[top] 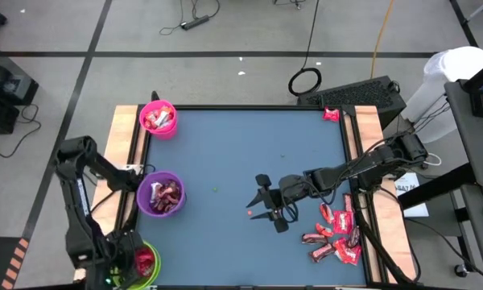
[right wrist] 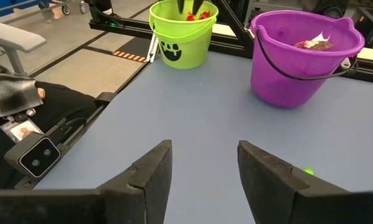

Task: Organize candy in baskets
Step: Put the red candy into the green bucket

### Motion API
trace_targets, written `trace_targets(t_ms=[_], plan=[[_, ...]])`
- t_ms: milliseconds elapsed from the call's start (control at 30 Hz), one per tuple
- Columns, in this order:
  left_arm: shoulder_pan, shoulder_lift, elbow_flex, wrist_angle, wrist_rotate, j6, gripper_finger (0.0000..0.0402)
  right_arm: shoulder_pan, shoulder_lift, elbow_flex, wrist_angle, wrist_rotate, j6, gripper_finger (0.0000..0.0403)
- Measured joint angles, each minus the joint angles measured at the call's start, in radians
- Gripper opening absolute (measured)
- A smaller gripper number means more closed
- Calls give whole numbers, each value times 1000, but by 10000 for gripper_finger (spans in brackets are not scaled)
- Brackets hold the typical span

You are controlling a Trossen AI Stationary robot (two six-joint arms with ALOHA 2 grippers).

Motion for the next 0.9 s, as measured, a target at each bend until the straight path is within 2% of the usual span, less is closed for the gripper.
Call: trace_targets(t_ms=[133, 200, 367, 433, 633, 767, 900], plan=[[-1, -87, 10, 0, -84, 21, 154, -1, 0, 0, -2, 0, 2, 171], [0, -130, 11, -12, -203, 54, 155, -1, 0, 0, -3, 16, 5, 171], [21, -186, 11, -57, -562, 254, 155, -6, -33, -1, -45, 171, 18, 171], [48, -193, 11, -88, -650, 322, 155, -18, -63, -1, -91, 229, 43, 171], [185, -201, 9, -171, -653, 573, 155, -70, -184, -1, -314, 486, 140, 171], [300, -225, -12, -163, -644, 757, 155, -143, -246, -1, -502, 648, 234, 171], [406, -263, -53, -121, -615, 945, 155, -261, -278, -1, -701, 706, 332, 171]])
